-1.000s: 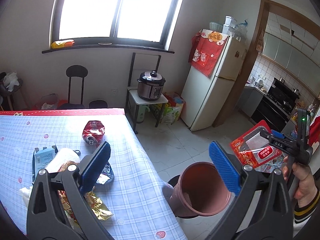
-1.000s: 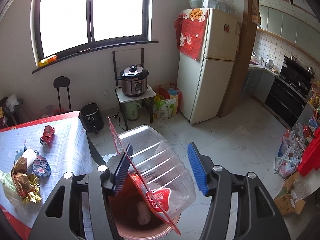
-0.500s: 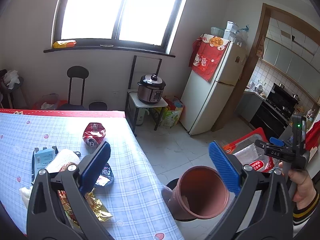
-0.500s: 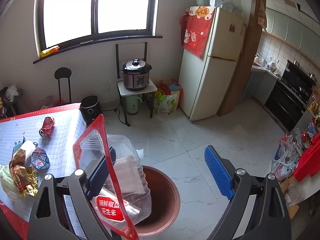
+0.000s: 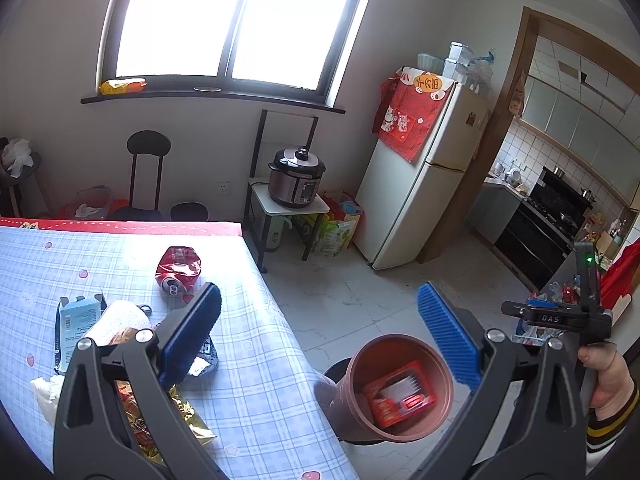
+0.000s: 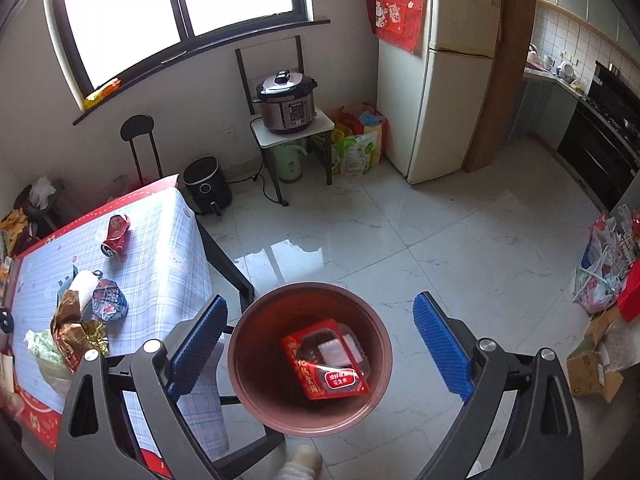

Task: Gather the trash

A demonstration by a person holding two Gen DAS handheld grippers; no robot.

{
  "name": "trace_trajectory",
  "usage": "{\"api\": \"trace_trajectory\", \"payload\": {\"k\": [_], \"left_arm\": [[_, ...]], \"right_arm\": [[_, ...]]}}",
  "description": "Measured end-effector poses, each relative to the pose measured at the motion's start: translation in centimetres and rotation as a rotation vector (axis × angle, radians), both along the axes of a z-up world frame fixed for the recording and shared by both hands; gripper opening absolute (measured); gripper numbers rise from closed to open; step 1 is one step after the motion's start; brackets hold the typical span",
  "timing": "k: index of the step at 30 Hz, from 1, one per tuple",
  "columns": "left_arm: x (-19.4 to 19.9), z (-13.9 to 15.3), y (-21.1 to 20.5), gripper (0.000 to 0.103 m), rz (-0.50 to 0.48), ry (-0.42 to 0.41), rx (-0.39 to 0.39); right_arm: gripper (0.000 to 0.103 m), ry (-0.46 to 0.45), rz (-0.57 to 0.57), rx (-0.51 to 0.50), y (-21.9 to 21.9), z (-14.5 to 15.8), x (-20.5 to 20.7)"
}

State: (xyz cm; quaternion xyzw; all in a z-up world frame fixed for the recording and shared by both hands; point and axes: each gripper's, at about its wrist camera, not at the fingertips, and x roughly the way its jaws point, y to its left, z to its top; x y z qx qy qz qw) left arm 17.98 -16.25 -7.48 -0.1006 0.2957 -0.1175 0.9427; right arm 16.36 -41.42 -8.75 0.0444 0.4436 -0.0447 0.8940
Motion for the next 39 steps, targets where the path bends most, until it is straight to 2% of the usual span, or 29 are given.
{"api": "trace_trajectory", "payload": {"k": [6,10,24,32,39], "left_arm": [[-0.5,0.7,0.5,0.097,0.013,-0.02,0.013],[-1.0,1.2,0.9,0.097,0.019,-0.027,0.046],[-1.7,0.2,4.6,0.097,0.035,0.032,0.088],[-1.4,-0.4,6.6,0.097,-0.041,0.045,0.142],[-1.5,-1.8,10.0,0.097,-0.073,0.058,0.157]], "right_arm": [[0.097,-0.083,-0.026,-0.015,-0.2,2.9,-1.3],[0.098,-0.089,-0.033,-0.038,0.1,3.5,-1.9],[0.098,0.029,-0.087,-0.072,3.0,-0.2,-4.9],[0.098,0.059,-0.157,-0.072,5.8,-1.1,-7.0],[0.098,0.081,-0.162,-0.108,10.1,-1.2,-7.4]]}}
